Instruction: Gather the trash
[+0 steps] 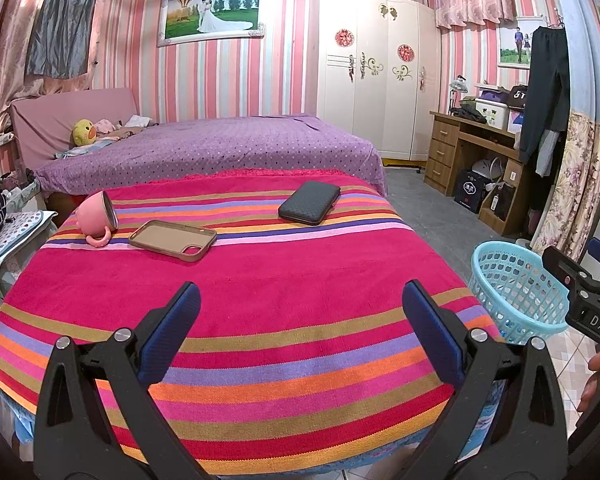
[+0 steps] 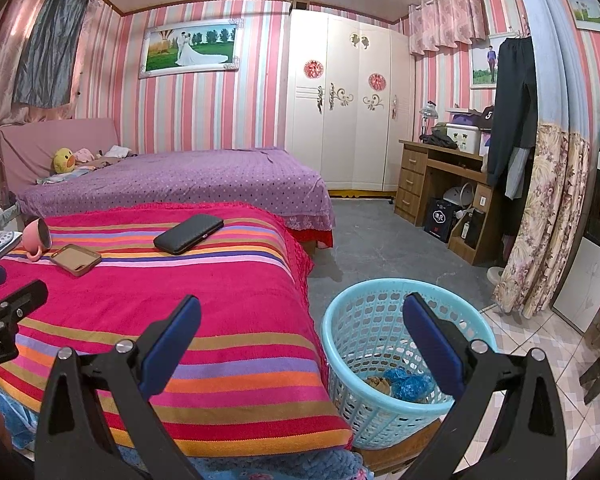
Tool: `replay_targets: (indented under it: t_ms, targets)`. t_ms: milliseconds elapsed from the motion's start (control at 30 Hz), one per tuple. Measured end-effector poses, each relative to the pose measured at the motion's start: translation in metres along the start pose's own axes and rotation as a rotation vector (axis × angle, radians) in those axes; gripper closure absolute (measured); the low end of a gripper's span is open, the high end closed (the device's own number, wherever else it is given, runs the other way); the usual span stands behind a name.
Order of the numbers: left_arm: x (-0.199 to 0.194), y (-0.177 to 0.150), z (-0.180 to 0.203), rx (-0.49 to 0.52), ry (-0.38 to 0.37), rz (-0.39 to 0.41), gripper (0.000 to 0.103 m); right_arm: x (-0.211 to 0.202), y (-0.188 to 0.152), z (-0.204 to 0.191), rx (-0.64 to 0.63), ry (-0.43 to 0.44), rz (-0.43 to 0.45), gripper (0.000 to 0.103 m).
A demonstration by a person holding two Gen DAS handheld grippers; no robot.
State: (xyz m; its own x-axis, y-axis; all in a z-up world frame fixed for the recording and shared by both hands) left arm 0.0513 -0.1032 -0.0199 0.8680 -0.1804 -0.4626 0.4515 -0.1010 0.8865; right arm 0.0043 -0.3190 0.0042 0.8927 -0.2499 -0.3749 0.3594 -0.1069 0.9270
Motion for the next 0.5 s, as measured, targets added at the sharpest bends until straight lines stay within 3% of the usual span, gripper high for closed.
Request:
replay_targets:
  t_ms: [500]
  targets:
    - [-0.0003, 0.0, -0.0005, 0.0, 0.001, 0.001, 0.006, -0.0007, 0.0035, 0.0007, -0.002, 0.001, 0.005, 0.005]
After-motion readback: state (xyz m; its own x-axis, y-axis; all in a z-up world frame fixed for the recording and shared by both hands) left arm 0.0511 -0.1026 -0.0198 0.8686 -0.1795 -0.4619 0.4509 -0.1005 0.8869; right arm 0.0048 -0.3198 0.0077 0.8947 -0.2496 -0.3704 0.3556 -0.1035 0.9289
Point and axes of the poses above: each gripper's, at about its wrist camera, not at the fingertips, and x roughly the way its jaws point, z to its right, y to its top, the point moved 6 cm from there along x, roughly the way its jaws point, and after that the axes turned 2 degrees about x, right-handed, at the moved point
